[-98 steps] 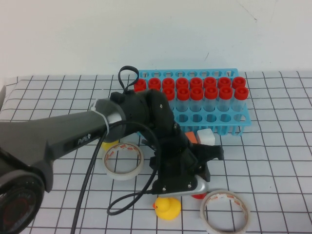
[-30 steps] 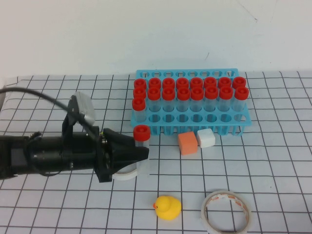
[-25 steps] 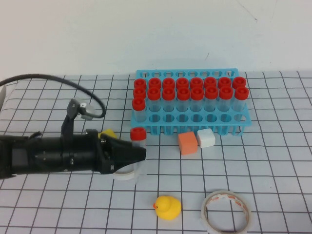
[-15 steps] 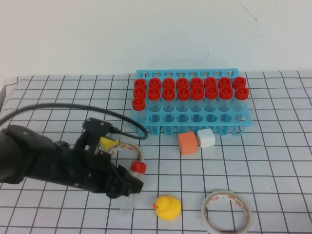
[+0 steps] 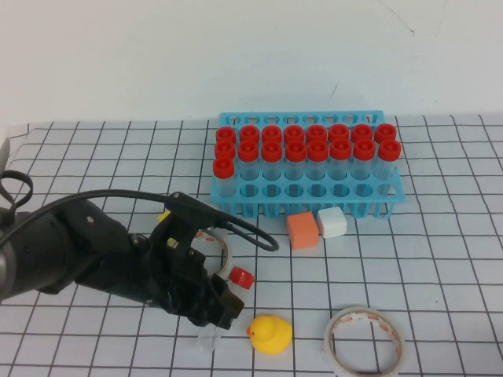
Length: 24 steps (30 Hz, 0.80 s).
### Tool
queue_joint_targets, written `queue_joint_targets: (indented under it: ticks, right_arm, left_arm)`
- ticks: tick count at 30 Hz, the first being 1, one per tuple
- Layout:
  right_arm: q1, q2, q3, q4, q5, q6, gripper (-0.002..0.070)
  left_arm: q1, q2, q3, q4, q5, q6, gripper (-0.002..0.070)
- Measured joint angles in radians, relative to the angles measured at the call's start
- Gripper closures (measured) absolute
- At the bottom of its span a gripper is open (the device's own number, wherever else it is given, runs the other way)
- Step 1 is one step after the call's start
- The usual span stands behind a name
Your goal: Place the test tubes
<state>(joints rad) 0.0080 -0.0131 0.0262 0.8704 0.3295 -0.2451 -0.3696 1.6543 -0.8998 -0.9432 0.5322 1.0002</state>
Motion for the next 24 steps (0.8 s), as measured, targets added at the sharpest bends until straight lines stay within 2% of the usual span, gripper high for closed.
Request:
queue_joint_targets:
  ticks: [8,10,14,16,20,24]
  right_arm:
    - [0.000,0.000,0.000,0.008,0.008,0.000,0.0678]
    - [0.000,0.000,0.000,0.008,0.010,-0.002,0.0678]
    - [0.000,0.000,0.000,0.011,0.012,-0.001,0.0678]
    - [0.000,0.000,0.000,0.011,0.014,-0.001,0.0678]
    - [0.000,0.000,0.000,0.012,0.014,-0.001,0.0678]
    - [0.000,0.000,0.000,0.012,0.016,-0.001,0.0678]
  left_arm:
    - [-0.004,0.026,-0.025,0.000,0.020,0.024,0.0459]
    - [-0.004,0.030,-0.031,0.004,0.025,0.031,0.0418]
    - [-0.004,0.035,-0.050,0.008,0.030,0.041,0.0244]
    - [-0.004,0.035,-0.072,0.019,0.034,0.041,0.0203]
    - [-0.004,0.033,-0.142,0.097,0.110,0.031,0.0224]
    - [-0.008,0.003,-0.232,0.274,0.290,-0.086,0.0329]
